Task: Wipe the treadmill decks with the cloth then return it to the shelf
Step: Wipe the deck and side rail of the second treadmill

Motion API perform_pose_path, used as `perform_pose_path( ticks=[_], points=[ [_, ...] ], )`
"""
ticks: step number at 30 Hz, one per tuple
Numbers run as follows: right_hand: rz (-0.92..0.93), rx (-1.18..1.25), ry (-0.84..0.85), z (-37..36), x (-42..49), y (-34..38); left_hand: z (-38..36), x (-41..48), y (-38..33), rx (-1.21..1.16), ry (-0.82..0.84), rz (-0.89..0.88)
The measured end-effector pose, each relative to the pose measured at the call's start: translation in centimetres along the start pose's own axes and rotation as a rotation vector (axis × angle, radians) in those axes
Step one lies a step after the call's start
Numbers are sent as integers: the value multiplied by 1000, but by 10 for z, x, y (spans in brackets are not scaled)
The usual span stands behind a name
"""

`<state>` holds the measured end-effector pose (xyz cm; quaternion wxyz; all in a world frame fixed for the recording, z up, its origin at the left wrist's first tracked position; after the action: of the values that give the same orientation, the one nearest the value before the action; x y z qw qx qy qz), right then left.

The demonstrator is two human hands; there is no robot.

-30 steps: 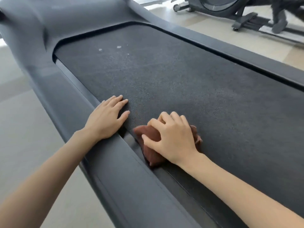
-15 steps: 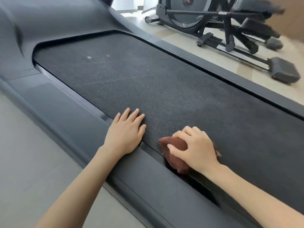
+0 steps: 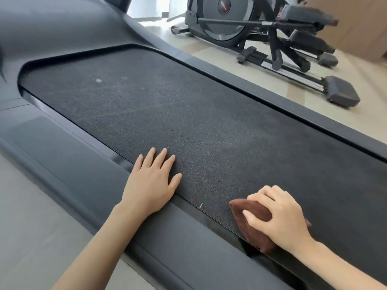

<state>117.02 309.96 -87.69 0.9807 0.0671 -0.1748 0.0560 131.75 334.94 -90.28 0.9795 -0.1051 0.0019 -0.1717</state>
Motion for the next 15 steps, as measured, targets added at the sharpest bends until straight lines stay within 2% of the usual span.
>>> perform_pose_path(
  ticks=[9,15],
  points=[
    [-68,-53,-48,-79,200,-63,2,19,16,5,25,-43],
    [-314,-125,-11,-107,291,-89,12,42,30,-12,28,-2]
  ],
)
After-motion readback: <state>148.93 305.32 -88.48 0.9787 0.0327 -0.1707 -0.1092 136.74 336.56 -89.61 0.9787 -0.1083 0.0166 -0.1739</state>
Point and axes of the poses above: each hand's wrist, its own x-axis towards the middle knuckle, its own z-axis out of the back of the hand, y = z × x, the point moved 1 cm from there along x, towards the middle knuckle, and after that the axes turned 9 degrees about z, right-handed, at the moved point
